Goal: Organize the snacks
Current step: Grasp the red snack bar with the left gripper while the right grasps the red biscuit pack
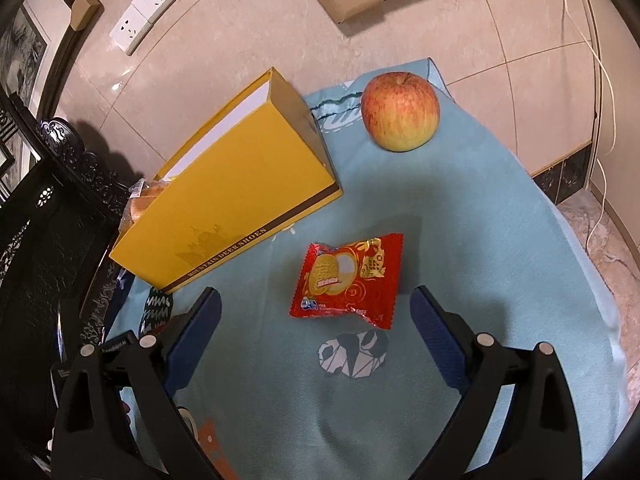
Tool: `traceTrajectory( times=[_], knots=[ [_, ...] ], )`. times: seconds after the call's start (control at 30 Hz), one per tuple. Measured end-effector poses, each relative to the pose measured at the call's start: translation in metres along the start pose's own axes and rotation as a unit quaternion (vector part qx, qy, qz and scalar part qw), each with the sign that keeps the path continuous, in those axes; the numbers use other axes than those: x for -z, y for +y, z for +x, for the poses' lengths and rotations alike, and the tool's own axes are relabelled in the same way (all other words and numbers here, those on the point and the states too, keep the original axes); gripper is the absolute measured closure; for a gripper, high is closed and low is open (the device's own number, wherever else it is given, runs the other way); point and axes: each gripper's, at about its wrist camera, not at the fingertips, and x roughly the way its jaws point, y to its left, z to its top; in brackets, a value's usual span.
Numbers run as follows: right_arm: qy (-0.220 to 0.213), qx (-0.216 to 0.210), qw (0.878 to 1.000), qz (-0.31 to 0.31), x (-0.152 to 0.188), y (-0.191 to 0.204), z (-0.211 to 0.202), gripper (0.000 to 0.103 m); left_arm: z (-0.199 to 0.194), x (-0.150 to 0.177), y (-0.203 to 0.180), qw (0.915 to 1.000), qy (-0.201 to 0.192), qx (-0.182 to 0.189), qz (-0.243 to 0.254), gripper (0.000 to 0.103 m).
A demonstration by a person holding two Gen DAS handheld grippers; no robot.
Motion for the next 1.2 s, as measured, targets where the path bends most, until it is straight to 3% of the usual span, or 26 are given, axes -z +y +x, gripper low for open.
traceTrajectory(
  times=[0.13,0.23,0.43,0.67,0.8,0.87,1.07,1.1,1.2],
  knots=[
    [-0.001,-0.002,1.0,-0.005,0.0,0.003,0.0,0.008,0.009,-0.011,-0.02,0.9996,0.011,0.0,-0.027,0.002],
    [0.001,-0.002,1.0,-0.002,-0.001,0.001,0.001,0.008,0.021,-0.016,-0.032,0.9987,0.012,-0.027,-0.041,0.002],
    [0.004,-0.004,1.0,0.001,-0.001,0.002,0.001,0.007,0.017,-0.004,-0.036,0.9992,0.003,-0.04,-0.008,0.004],
    [0.006,-0.008,1.0,-0.014,-0.001,0.008,-0.004,0.007,-0.009,0.031,-0.016,0.9983,0.023,-0.004,0.054,0.026],
    [0.01,-0.005,1.0,-0.024,0.001,0.011,-0.002,0.006,-0.018,0.031,0.004,0.9984,0.039,0.017,0.039,0.036],
    [0.015,0.002,0.999,-0.039,0.002,0.014,0.002,0.006,-0.017,0.027,0.006,0.998,0.044,0.023,0.038,0.036],
    [0.02,0.024,0.998,-0.055,0.001,0.009,0.007,0.006,-0.011,0.011,-0.005,0.998,0.027,0.027,0.05,0.038],
    [0.016,0.032,0.998,-0.055,0.0,0.008,0.007,0.006,-0.011,0.011,-0.009,0.9981,0.019,0.02,0.056,0.046],
    [0.03,0.064,0.994,-0.084,0.003,0.014,0.017,0.006,-0.011,0.014,-0.021,0.9963,0.004,0.005,0.085,0.054]
  ],
)
